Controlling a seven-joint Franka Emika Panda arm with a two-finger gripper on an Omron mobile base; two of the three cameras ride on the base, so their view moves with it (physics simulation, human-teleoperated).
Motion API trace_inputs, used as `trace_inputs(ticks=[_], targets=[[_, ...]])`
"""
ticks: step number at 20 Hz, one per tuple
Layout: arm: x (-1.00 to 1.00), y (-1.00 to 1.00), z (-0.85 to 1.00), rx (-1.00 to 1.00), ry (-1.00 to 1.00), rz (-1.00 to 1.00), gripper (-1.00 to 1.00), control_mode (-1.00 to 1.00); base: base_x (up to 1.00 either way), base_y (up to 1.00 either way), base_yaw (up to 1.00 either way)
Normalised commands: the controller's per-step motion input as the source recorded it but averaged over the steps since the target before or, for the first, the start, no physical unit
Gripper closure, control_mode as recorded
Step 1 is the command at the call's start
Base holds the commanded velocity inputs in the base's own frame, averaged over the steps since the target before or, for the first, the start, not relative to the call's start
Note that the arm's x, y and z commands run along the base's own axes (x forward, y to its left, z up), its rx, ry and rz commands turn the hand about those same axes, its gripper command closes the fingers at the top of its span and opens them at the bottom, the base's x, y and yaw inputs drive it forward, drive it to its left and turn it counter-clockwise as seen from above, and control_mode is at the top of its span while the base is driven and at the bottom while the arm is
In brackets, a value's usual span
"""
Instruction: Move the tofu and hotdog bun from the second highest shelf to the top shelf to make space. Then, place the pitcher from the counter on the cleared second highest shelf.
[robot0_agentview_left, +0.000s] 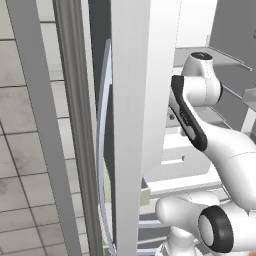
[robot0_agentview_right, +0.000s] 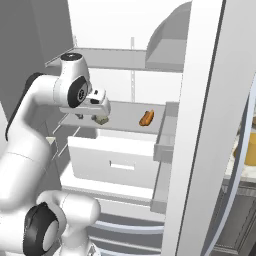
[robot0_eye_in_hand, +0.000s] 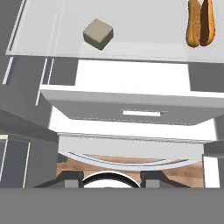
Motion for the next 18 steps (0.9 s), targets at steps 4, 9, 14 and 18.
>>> trace_inputs(ticks=[4, 9, 14, 18], targets=[[0.00, -0.11, 0.00, 0.01, -0.01, 0.00, -1.00, -1.00, 0.00, 0.00, 0.00], [-0.22, -0.41, 0.00, 0.04, -0.13, 0.01, -1.00, -1.00, 0.00, 0.00, 0.00], [-0.20, -0.27, -0.20, 0.00, -0.34, 0.00, -1.00, -1.00, 0.00, 0.00, 0.00], [0.01, -0.20, -0.35, -0.01, -0.29, -0.01, -1.00, -1.00, 0.00, 0.00, 0.00]])
